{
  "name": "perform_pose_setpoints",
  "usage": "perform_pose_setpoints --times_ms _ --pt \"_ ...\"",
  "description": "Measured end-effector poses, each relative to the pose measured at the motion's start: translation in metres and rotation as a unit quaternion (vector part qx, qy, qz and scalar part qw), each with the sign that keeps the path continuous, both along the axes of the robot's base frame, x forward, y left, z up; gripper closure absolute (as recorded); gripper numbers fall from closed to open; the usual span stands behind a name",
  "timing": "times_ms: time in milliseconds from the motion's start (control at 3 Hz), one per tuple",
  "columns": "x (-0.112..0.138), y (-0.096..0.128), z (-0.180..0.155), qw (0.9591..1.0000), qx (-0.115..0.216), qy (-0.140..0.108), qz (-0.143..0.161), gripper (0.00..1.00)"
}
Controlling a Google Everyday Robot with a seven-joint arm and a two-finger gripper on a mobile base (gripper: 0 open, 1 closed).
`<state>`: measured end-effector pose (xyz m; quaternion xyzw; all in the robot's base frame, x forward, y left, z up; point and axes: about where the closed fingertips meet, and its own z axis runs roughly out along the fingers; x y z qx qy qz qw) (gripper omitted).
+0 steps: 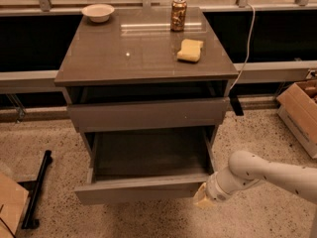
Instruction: Close middle drawer
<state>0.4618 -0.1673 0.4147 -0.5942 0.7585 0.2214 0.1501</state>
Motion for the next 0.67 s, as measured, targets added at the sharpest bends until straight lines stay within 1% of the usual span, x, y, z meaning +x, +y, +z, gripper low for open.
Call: perform_pose_setpoints --times_ms 333,667 --pt "0.027 -0.001 -0.013 0.9998 0.004 -0.020 -0.004 1.00" --pt "0.042 -0.002 -0.026 0.9995 0.009 -0.030 -0.003 1.00"
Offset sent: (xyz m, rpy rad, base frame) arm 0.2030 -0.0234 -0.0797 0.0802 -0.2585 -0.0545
